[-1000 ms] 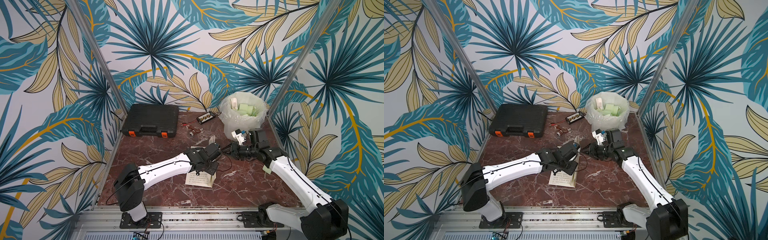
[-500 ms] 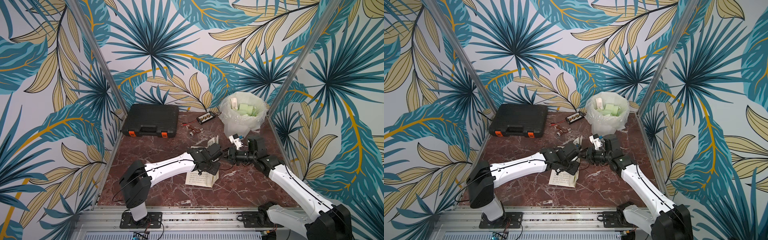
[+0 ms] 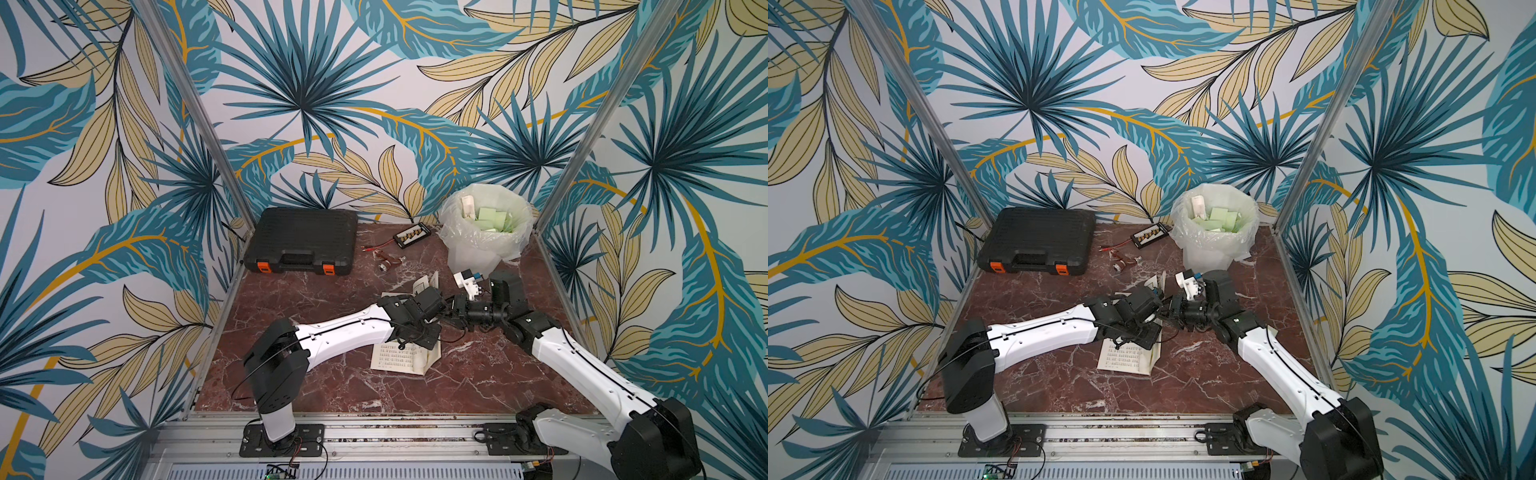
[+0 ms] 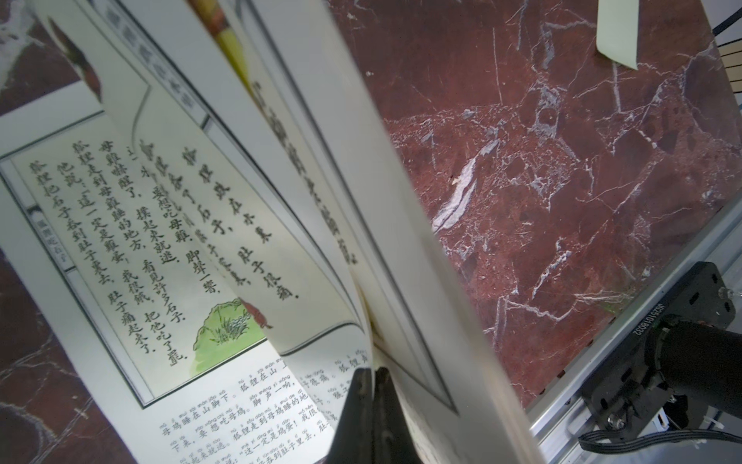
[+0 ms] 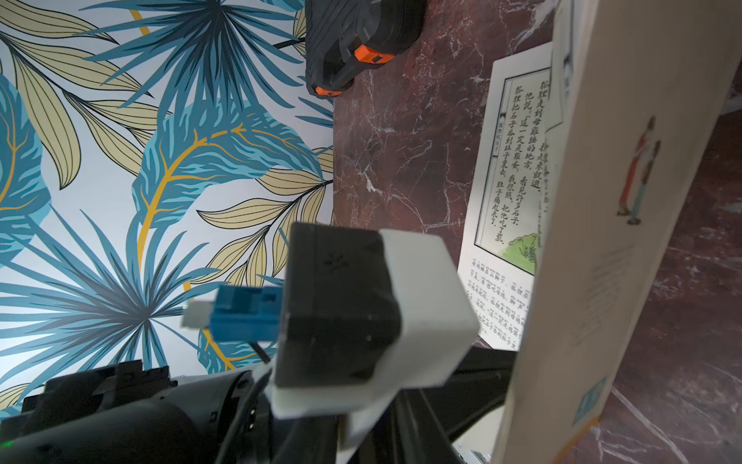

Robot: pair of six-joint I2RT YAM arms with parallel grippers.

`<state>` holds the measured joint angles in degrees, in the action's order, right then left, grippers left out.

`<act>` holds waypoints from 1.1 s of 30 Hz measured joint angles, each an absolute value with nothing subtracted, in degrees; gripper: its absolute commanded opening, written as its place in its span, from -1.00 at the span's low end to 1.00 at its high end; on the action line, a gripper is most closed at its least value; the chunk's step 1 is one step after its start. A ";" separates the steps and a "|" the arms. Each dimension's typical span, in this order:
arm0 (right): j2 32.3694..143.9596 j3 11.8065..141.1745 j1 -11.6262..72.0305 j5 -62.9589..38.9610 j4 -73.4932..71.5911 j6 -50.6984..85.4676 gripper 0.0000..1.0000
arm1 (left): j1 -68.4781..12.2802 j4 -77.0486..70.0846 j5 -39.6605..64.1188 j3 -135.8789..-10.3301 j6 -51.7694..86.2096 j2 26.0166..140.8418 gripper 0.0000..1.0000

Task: Peel off the used sticky note
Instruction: Adjust the book at the center of the board.

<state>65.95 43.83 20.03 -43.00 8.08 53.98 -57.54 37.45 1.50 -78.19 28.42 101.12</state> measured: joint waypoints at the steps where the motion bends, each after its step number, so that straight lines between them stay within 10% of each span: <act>1: 66.32 43.59 20.03 -42.94 7.94 53.65 -0.49 | -57.49 37.76 1.48 -78.19 28.51 101.38 -1.00; 25: 70.57 41.41 16.88 -45.34 9.78 44.71 -0.50 | -57.34 35.92 -0.03 -73.36 28.51 102.85 -1.00; 33: 74.11 40.49 11.42 -32.32 18.83 41.56 -0.50 | -57.01 34.72 -0.91 -71.59 28.42 91.00 -1.00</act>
